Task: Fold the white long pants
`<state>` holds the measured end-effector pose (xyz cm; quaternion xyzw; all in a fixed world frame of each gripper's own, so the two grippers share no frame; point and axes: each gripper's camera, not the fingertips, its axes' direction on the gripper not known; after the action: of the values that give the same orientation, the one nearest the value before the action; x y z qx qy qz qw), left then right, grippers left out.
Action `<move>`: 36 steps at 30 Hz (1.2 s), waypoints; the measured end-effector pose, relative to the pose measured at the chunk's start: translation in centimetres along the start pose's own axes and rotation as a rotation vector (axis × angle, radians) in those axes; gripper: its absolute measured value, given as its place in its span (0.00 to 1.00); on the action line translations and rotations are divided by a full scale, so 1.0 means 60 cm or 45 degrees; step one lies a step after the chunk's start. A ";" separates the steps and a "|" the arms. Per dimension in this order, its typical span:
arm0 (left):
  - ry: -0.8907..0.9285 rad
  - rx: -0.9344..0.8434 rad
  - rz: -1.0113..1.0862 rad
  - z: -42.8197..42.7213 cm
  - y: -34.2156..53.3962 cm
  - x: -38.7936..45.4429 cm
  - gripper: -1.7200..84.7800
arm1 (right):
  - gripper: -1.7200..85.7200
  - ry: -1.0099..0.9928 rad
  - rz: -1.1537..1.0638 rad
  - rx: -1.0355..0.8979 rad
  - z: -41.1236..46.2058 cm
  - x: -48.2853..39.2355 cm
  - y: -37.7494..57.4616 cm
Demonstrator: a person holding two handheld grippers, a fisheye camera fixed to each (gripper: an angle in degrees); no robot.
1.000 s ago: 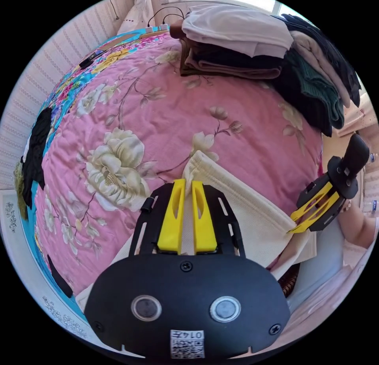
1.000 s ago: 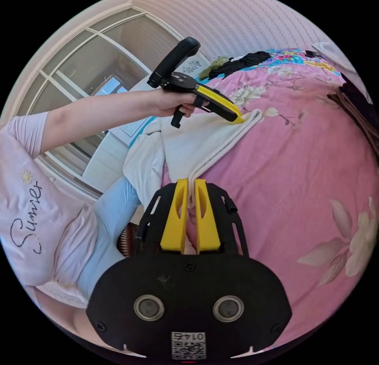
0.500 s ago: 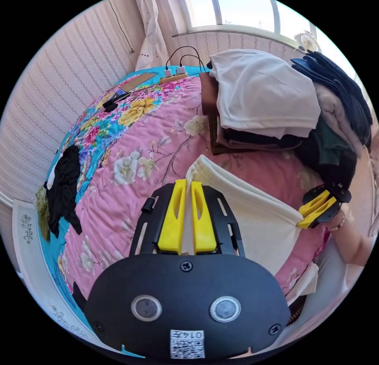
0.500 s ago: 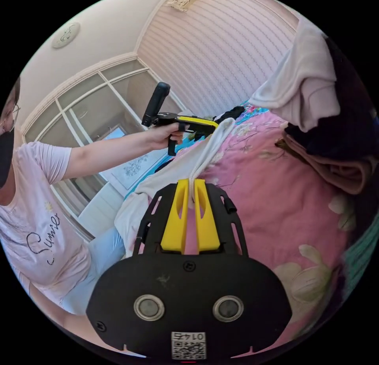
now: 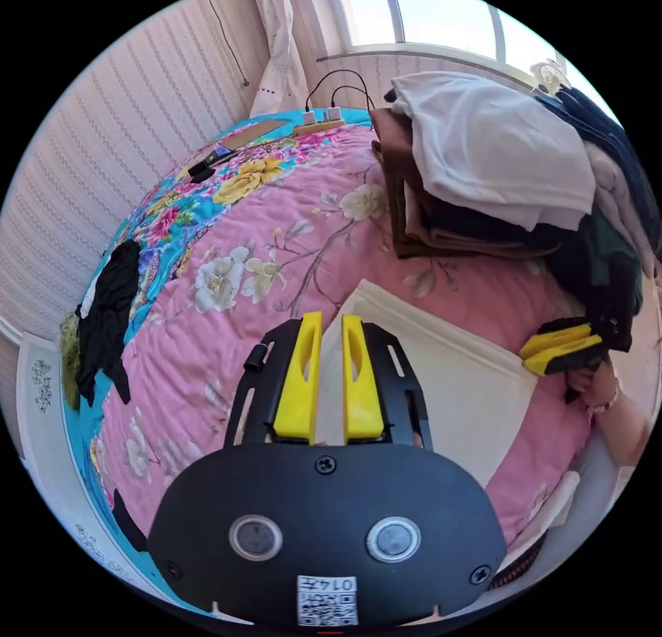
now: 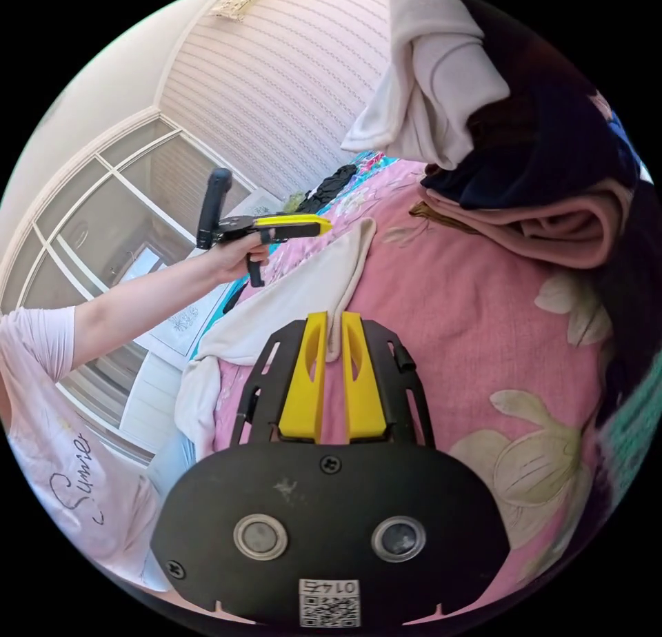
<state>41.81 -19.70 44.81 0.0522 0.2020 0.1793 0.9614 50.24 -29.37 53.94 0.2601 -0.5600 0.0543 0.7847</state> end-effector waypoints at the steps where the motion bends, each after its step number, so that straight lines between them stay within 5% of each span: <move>1: -0.002 0.037 0.045 -0.035 0.016 0.000 0.09 | 0.05 0.007 0.001 0.022 -0.005 0.000 0.002; 5: 0.007 0.055 0.298 -0.159 0.128 0.056 0.09 | 0.06 -0.015 -0.037 0.040 -0.019 -0.004 0.013; 10: 0.275 -0.016 0.287 -0.246 0.318 0.161 0.09 | 0.08 0.031 -0.089 -0.081 -0.043 -0.038 0.053; 17: 0.316 0.050 0.336 -0.228 0.380 0.331 0.13 | 0.10 0.023 0.023 0.052 -0.122 -0.115 0.174; 20: 0.313 -0.180 0.440 -0.165 0.375 0.382 0.09 | 0.10 0.009 0.087 0.077 -0.128 -0.116 0.222; 25: 0.539 -0.124 0.184 -0.231 0.358 0.306 0.04 | 0.11 -0.148 0.061 0.087 -0.119 -0.115 0.230; 31: 0.378 0.287 0.071 -0.424 0.356 0.198 0.03 | 0.16 -0.275 -0.071 0.033 -0.082 -0.146 0.227; 36: 0.376 0.101 -0.043 -0.320 0.333 0.149 0.04 | 0.22 -0.238 0.016 -0.130 -0.036 -0.147 0.230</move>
<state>35.15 2.67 27.43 0.0596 0.3491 0.1607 0.9213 43.65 -14.70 50.20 0.2204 -0.6344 0.0061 0.7409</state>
